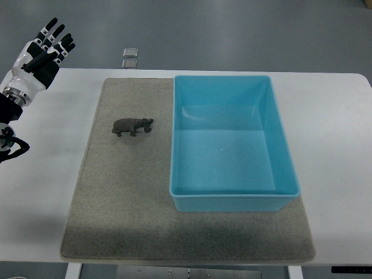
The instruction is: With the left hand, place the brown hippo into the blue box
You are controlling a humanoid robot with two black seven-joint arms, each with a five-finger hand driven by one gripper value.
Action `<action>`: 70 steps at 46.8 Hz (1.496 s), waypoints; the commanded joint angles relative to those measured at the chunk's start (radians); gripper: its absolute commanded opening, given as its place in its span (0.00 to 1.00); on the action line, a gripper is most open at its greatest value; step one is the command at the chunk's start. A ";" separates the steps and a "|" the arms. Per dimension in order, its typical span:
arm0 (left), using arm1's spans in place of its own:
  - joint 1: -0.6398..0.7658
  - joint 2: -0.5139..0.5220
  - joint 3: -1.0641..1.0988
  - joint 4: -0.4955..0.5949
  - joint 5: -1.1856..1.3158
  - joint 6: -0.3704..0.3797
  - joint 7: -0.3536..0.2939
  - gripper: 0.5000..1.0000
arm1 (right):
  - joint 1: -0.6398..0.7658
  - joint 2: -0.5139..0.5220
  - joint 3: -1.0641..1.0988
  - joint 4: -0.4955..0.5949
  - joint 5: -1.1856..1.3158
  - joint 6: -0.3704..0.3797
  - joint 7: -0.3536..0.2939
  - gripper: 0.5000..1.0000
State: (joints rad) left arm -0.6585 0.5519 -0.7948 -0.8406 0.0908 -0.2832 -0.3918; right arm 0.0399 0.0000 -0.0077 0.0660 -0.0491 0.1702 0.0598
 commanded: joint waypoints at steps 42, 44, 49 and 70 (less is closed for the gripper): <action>-0.003 0.000 0.006 0.006 0.138 -0.013 0.001 1.00 | 0.001 0.000 0.000 0.000 0.000 0.000 0.000 0.87; -0.003 0.002 0.008 0.006 0.138 -0.014 0.001 1.00 | 0.000 0.000 0.000 0.000 0.000 0.000 0.000 0.87; -0.003 0.000 0.008 0.005 0.139 -0.017 0.001 1.00 | 0.000 0.000 0.000 0.000 0.000 0.000 0.000 0.87; -0.001 0.014 0.005 -0.003 0.242 -0.021 -0.081 1.00 | 0.000 0.000 0.000 0.000 0.000 -0.001 0.000 0.87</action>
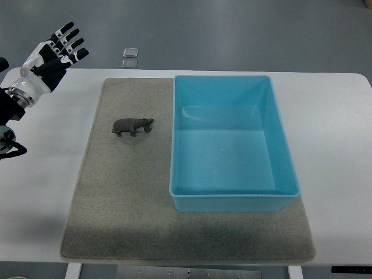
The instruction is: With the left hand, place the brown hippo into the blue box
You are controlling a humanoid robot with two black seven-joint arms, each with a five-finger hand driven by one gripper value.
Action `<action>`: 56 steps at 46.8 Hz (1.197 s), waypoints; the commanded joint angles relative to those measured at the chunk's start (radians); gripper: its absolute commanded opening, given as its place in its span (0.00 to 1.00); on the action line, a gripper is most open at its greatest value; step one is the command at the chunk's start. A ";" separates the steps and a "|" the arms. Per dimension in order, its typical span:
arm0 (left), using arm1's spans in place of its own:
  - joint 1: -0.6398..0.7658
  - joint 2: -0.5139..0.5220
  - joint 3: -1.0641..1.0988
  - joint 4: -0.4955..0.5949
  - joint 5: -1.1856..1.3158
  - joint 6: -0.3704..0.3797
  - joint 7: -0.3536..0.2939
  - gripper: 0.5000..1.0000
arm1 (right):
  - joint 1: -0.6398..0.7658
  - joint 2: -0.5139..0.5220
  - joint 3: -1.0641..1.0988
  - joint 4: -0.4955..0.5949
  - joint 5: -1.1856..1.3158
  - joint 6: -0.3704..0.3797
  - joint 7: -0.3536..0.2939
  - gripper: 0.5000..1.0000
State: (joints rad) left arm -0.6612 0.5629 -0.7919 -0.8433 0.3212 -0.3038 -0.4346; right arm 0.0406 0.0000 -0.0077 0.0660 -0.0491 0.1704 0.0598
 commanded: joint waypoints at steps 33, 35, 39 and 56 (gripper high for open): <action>-0.026 0.138 0.045 -0.148 0.192 -0.005 -0.093 0.99 | -0.001 0.000 0.000 0.000 0.000 0.000 0.000 0.87; -0.026 0.152 0.045 -0.151 0.228 0.000 -0.092 0.99 | -0.001 0.000 0.000 0.000 0.000 0.000 0.000 0.87; -0.028 0.178 0.051 -0.152 0.271 0.005 -0.085 0.99 | 0.001 0.000 0.000 0.000 0.000 0.000 0.000 0.87; -0.035 0.255 0.143 -0.246 0.469 0.041 -0.043 0.98 | -0.001 0.000 0.000 0.000 0.000 -0.002 0.000 0.87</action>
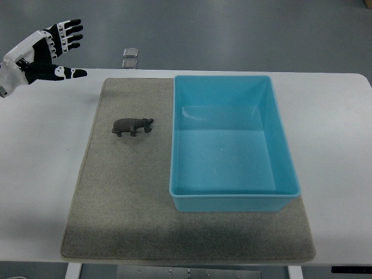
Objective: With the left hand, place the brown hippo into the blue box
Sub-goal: 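Reach the left hand down toward the brown toy hippo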
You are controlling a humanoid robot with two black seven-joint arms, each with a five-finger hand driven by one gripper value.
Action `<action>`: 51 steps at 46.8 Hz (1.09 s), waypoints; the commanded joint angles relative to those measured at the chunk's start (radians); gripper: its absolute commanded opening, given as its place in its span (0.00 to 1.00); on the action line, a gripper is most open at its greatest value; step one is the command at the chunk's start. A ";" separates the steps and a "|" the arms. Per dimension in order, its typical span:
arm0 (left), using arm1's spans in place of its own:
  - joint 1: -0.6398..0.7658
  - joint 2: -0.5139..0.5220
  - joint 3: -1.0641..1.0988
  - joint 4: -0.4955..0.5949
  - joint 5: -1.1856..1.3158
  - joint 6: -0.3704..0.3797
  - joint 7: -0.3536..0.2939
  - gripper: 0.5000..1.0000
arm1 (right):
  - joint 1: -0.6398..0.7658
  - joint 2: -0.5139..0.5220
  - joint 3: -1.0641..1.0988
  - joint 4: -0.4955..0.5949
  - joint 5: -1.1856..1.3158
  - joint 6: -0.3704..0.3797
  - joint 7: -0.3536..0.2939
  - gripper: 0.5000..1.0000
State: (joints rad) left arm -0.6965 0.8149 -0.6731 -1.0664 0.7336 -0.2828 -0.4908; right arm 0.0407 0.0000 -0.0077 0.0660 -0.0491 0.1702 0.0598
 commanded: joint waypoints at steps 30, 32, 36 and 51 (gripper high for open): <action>-0.051 -0.003 0.135 -0.116 0.406 0.122 0.098 0.99 | -0.001 0.000 0.000 0.000 0.000 0.000 0.000 0.87; -0.052 -0.011 0.148 -0.115 0.431 0.140 0.107 0.99 | 0.001 0.000 0.000 0.000 0.000 0.000 0.000 0.87; -0.074 -0.017 0.178 -0.115 0.474 0.165 0.121 0.98 | 0.001 0.000 0.000 0.000 0.000 -0.001 0.000 0.87; -0.106 -0.039 0.217 -0.112 0.549 0.189 0.127 0.95 | -0.001 0.000 0.000 0.000 0.000 0.000 0.000 0.87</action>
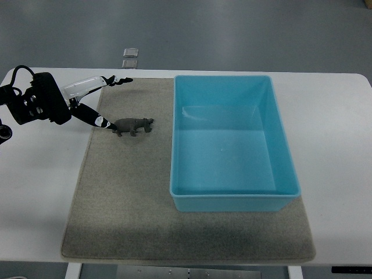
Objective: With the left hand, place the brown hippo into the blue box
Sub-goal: 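Reach the left hand down toward the brown toy hippo, then close the left hand fingers around the brown hippo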
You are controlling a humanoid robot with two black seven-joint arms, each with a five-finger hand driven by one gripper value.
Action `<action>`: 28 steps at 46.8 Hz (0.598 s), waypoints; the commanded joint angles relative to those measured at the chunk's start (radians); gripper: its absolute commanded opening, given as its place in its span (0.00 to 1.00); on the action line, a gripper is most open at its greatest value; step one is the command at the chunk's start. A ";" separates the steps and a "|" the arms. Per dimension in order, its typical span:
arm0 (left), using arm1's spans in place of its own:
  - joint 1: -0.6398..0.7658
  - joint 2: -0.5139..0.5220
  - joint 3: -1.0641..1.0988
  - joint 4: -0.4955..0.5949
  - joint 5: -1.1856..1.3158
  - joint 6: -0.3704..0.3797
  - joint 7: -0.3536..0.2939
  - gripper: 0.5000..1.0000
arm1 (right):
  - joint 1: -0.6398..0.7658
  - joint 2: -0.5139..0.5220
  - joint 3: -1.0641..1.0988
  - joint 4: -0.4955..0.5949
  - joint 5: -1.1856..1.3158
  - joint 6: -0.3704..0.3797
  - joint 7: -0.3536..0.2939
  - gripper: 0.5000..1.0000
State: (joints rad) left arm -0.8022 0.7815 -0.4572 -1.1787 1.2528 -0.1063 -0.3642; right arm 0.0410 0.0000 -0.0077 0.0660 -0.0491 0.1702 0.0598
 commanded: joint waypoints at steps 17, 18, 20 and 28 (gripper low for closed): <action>-0.003 -0.038 0.012 0.017 0.089 0.028 0.004 0.80 | 0.000 0.000 0.000 0.000 0.000 0.000 0.000 0.87; -0.003 -0.039 0.012 0.021 0.097 0.028 0.004 0.80 | -0.001 0.000 0.000 0.000 0.000 -0.001 0.000 0.87; -0.005 -0.044 0.012 0.027 0.109 0.030 0.004 0.80 | 0.000 0.000 0.000 0.000 0.000 0.000 0.000 0.87; -0.003 -0.054 0.012 0.045 0.125 0.040 0.004 0.75 | 0.000 0.000 0.000 0.000 0.000 0.000 0.000 0.87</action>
State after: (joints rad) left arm -0.8066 0.7309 -0.4448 -1.1386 1.3753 -0.0694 -0.3604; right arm 0.0407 0.0000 -0.0077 0.0660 -0.0491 0.1702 0.0598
